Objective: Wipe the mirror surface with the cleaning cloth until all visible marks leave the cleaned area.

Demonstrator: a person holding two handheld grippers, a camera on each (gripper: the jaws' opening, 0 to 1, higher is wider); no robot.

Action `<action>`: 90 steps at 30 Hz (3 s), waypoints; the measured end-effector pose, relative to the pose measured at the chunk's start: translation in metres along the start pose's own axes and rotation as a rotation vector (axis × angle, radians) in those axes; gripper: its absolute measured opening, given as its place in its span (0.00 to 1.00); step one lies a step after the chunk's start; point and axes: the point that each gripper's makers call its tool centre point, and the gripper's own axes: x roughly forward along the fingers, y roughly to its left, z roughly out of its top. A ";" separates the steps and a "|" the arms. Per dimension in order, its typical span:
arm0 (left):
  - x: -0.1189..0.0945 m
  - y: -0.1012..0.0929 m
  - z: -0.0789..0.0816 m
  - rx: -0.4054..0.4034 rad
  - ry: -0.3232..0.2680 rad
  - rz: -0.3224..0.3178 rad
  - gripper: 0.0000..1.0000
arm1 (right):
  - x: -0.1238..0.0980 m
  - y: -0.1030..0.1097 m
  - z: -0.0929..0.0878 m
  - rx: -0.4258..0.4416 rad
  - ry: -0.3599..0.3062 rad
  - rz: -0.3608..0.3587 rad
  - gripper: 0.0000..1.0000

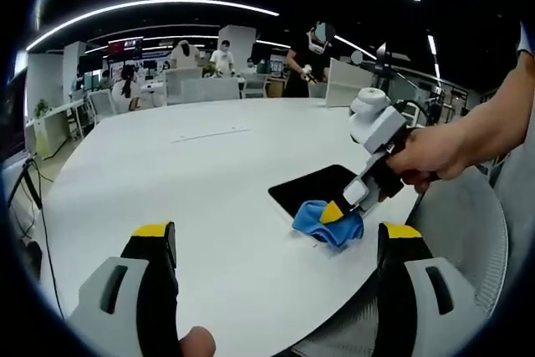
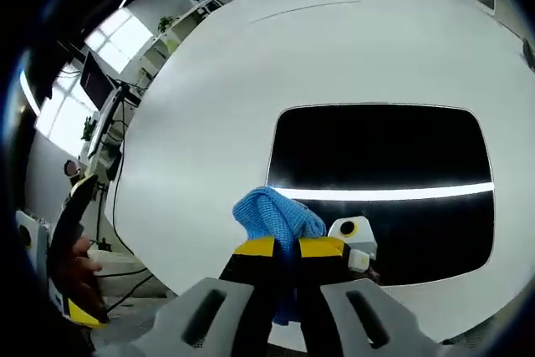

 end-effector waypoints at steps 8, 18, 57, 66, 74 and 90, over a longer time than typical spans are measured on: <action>-0.002 0.006 0.000 -0.014 -0.006 0.016 0.99 | 0.002 -0.002 0.018 -0.071 -0.020 -0.027 0.02; 0.003 0.004 -0.003 -0.023 -0.003 0.012 0.99 | 0.014 -0.011 0.049 -0.090 -0.029 -0.042 0.02; 0.029 0.005 -0.004 -0.045 0.017 0.001 0.99 | 0.027 -0.026 0.104 -0.147 -0.015 -0.047 0.02; 0.034 0.004 -0.004 -0.052 0.018 -0.003 0.99 | 0.023 -0.047 0.106 -0.092 -0.015 -0.062 0.02; 0.031 0.007 -0.002 -0.049 0.021 0.003 0.99 | 0.027 -0.055 0.109 -0.076 -0.016 -0.072 0.02; 0.027 0.008 0.004 -0.036 0.014 0.008 0.99 | 0.020 -0.065 0.105 -0.067 -0.023 -0.106 0.02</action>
